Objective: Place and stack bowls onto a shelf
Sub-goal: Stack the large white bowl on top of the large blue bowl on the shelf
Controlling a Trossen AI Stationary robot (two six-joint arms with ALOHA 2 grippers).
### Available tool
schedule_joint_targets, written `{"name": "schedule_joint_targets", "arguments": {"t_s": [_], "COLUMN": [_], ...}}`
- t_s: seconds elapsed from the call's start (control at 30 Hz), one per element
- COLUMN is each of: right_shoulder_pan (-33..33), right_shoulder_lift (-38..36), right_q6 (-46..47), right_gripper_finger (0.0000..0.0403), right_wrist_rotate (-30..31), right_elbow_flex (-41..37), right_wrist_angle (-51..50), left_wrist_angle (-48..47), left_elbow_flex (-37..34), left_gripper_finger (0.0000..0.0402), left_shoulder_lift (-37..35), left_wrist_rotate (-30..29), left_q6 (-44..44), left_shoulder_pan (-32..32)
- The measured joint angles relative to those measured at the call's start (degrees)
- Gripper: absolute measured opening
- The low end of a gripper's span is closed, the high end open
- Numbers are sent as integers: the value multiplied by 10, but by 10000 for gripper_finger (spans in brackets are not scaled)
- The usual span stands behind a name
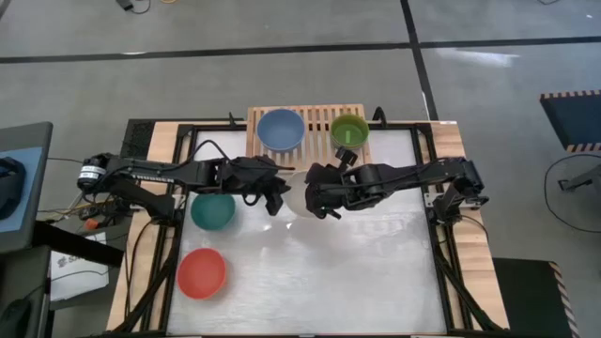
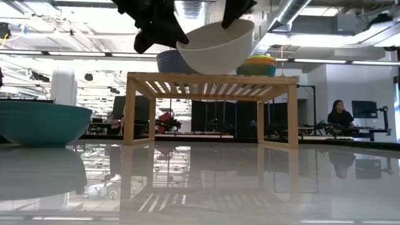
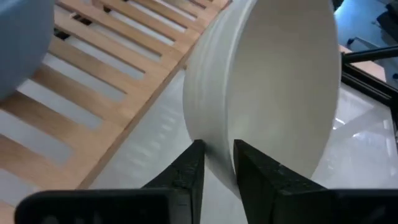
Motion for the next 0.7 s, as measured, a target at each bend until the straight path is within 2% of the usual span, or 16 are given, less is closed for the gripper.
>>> {"name": "schedule_joint_targets", "arguments": {"t_s": [0.27, 0.37, 0.43, 0.53, 0.6, 0.7], "right_shoulder_pan": [0, 1, 1, 0, -1, -16], "right_shoulder_lift": [0, 0, 0, 0, -1, 0], "right_q6": [-49, -58, -57, -55, -38, 2], "right_gripper_finger": [37, 37, 38, 48, 62, 97], "right_wrist_rotate": [-5, -5, -8, -24, -59, -122], "right_elbow_flex": [26, 26, 27, 28, 32, 69], "right_wrist_angle": [29, 32, 35, 38, 48, 49], "left_wrist_angle": [8, 4, -10, -43, -80, -148], "left_elbow_flex": [1, 4, 15, 39, 61, 106], "left_gripper_finger": [117, 121, 106, 54, 18, 5], "left_shoulder_lift": [0, 0, 0, 0, 2, 2], "left_wrist_rotate": [-40, -48, -49, -61, -66, -77], "left_q6": [-2, -3, 1, 15, 29, 45], "left_shoulder_pan": [0, 0, 0, 1, 3, 15]}}
